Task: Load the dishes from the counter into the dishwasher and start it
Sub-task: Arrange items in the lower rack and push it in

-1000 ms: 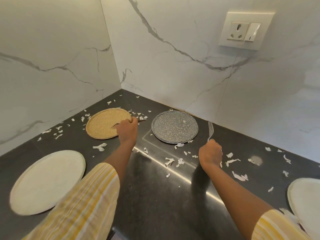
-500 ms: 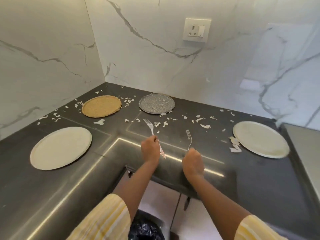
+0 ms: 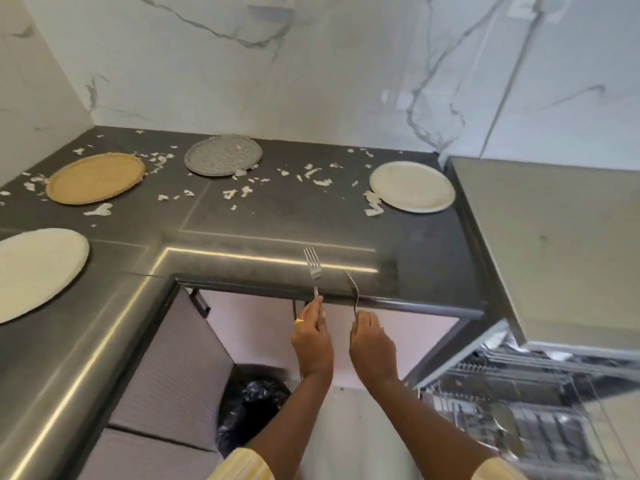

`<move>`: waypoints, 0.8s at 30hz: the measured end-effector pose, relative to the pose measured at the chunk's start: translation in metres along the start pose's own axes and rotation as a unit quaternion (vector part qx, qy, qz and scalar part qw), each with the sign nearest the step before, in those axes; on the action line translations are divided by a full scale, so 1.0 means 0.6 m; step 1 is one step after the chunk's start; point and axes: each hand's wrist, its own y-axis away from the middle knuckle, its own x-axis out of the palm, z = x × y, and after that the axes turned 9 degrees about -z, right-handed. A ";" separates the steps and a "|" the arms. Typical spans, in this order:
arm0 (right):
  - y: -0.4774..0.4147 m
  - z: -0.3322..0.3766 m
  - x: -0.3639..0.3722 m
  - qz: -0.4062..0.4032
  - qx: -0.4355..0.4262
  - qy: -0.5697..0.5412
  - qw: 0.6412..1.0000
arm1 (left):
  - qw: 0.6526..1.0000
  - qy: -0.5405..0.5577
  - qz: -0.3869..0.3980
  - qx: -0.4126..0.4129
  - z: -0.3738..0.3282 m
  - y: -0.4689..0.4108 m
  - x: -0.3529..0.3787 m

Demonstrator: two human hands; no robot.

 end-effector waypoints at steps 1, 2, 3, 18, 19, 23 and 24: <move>0.019 -0.023 -0.006 -0.003 0.004 0.010 1.000 | 1.000 0.000 0.009 -0.002 0.006 0.027 0.008; 0.038 -0.045 -0.013 0.007 0.016 0.017 1.000 | 1.000 -0.002 0.018 -0.006 0.011 0.055 0.016; 0.057 -0.066 -0.023 0.014 0.024 0.025 0.999 | 1.000 -0.003 0.024 -0.011 0.015 0.083 0.023; 0.262 -0.411 -0.150 0.099 0.282 0.072 0.952 | 0.953 -0.100 0.287 0.016 0.064 0.464 0.155; 0.269 -0.436 -0.160 0.094 0.314 0.074 0.942 | 0.943 -0.101 0.315 0.020 0.061 0.480 0.171; 0.286 -0.538 -0.190 0.038 0.409 0.090 0.907 | 0.897 -0.127 0.418 0.071 0.030 0.532 0.255; 0.287 -0.564 -0.194 0.022 0.431 0.088 0.898 | 0.884 -0.131 0.440 0.092 0.026 0.544 0.282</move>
